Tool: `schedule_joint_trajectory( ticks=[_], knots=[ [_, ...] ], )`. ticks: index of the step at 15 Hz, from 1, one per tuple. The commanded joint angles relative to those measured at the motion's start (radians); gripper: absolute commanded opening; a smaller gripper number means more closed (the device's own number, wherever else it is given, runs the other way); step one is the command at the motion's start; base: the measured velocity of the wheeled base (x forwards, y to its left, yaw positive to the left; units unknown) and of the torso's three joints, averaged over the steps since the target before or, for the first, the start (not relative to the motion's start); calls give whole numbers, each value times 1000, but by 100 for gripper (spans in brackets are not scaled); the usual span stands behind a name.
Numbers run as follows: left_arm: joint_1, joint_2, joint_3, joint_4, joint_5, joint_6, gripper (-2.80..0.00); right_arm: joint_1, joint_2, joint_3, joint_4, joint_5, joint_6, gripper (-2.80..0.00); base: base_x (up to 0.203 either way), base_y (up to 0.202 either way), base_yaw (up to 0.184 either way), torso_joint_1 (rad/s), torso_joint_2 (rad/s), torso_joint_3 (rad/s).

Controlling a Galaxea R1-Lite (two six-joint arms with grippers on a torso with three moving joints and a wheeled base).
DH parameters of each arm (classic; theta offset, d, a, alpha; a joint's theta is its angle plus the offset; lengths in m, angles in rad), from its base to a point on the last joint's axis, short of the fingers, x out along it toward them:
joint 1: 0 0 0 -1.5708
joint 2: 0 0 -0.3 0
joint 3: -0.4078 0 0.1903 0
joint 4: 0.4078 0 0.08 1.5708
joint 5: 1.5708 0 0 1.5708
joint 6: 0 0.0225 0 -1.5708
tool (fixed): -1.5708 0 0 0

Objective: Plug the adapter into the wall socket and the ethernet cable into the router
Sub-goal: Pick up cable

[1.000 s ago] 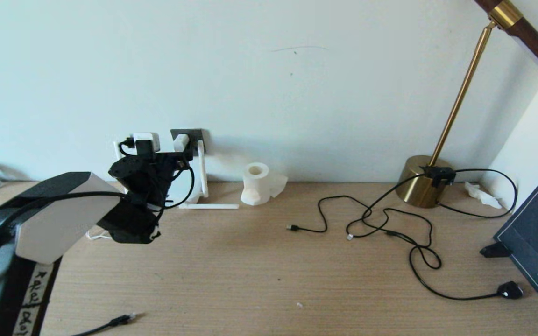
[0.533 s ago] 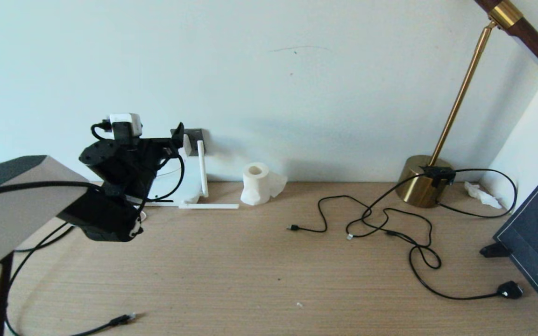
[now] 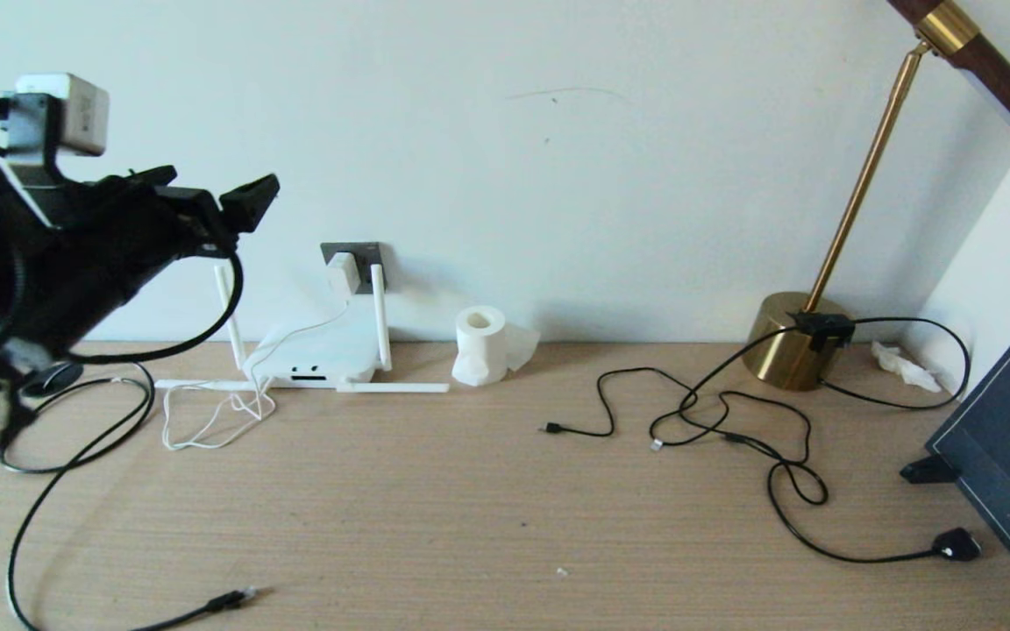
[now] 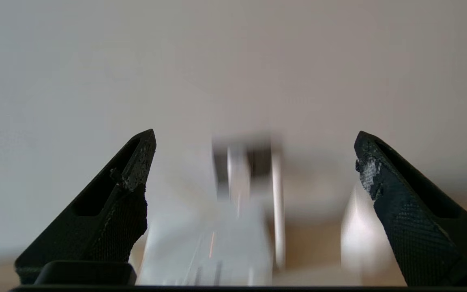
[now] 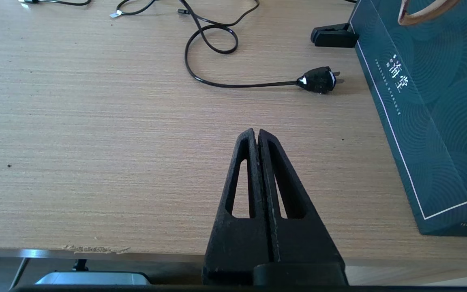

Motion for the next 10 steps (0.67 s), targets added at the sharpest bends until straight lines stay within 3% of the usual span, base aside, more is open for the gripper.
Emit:
schedule_joint_trajectory(
  ticks=[1,4,6,8,10],
  knots=[
    [67,-291,79,555,-47,147,0,0,1,0,2,-1,-1,-280,0,0,0,0,0,0],
    [149,-422,216,868,-179,594,0,0,1,0,2,-1,-1,-280,0,0,0,0,0,0],
    [160,-459,260,1083,-218,847,0,0,1,0,2,-1,-1,-280,0,0,0,0,0,0],
    [165,-472,270,1310,-229,1022,0,0,1,0,2,-1,-1,-280,0,0,0,0,0,0],
    [176,-457,271,1495,-230,1143,0,0,1,0,2,-1,-1,-280,0,0,0,0,0,0]
  ],
)
